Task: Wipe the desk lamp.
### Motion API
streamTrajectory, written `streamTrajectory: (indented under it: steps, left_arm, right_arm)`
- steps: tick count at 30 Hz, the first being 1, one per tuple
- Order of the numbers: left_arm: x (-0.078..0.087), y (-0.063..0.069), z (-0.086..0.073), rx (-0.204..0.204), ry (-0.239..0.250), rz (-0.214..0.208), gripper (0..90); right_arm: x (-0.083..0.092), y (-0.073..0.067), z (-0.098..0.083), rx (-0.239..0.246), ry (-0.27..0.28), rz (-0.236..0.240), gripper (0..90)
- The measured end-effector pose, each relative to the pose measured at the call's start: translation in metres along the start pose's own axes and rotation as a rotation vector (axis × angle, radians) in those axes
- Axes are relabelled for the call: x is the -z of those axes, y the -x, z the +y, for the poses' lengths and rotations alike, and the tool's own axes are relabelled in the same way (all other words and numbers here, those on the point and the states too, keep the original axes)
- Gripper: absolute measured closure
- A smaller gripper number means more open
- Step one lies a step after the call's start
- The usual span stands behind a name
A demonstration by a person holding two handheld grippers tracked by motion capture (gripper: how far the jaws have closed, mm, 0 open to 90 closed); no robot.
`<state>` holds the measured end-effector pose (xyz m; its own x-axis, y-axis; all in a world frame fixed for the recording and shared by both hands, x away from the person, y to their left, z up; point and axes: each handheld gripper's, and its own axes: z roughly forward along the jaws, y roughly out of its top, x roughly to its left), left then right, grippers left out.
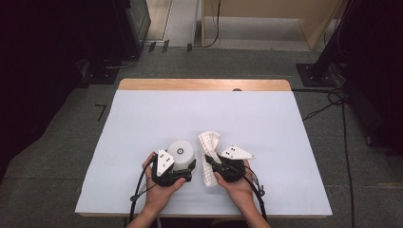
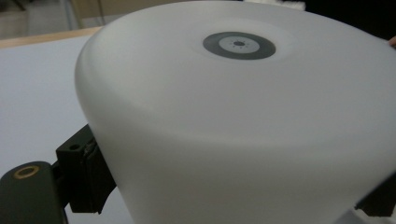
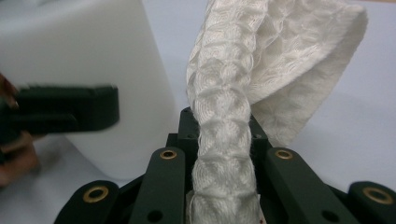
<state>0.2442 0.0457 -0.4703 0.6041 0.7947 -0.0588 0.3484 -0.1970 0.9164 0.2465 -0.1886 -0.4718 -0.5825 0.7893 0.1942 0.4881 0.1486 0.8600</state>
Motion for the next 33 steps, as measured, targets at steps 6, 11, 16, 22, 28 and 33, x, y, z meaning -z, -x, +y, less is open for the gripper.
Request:
streamTrajectory:
  steps: [6, 11, 16, 22, 28, 33]
  left_arm:
    - [0.011, -0.022, 0.013, -0.007, 0.067, -0.193, 8.4]
    - [0.007, -0.02, 0.01, -0.054, 0.024, -0.231, 8.5]
    - [0.004, -0.016, 0.009, -0.072, 0.008, -0.249, 8.5]
    - [0.007, -0.019, 0.012, -0.065, 0.026, -0.238, 8.5]
    - [0.009, -0.025, 0.012, -0.054, 0.033, -0.24, 8.5]
    - [0.004, -0.019, 0.01, -0.083, 0.015, -0.249, 8.4]
  right_arm:
    - [-0.012, -0.011, -0.005, 0.006, -0.044, 0.043, 76.1]
    - [-0.002, -0.021, 0.006, 0.023, 0.018, 0.082, 76.3]
    - [0.019, -0.024, 0.021, 0.056, 0.124, 0.089, 76.3]
    - [0.01, -0.02, 0.014, 0.065, 0.064, 0.094, 76.3]
    - [-0.012, -0.019, -0.002, 0.053, -0.051, 0.09, 76.3]
    - [0.007, -0.021, 0.015, 0.061, 0.049, 0.093, 76.3]
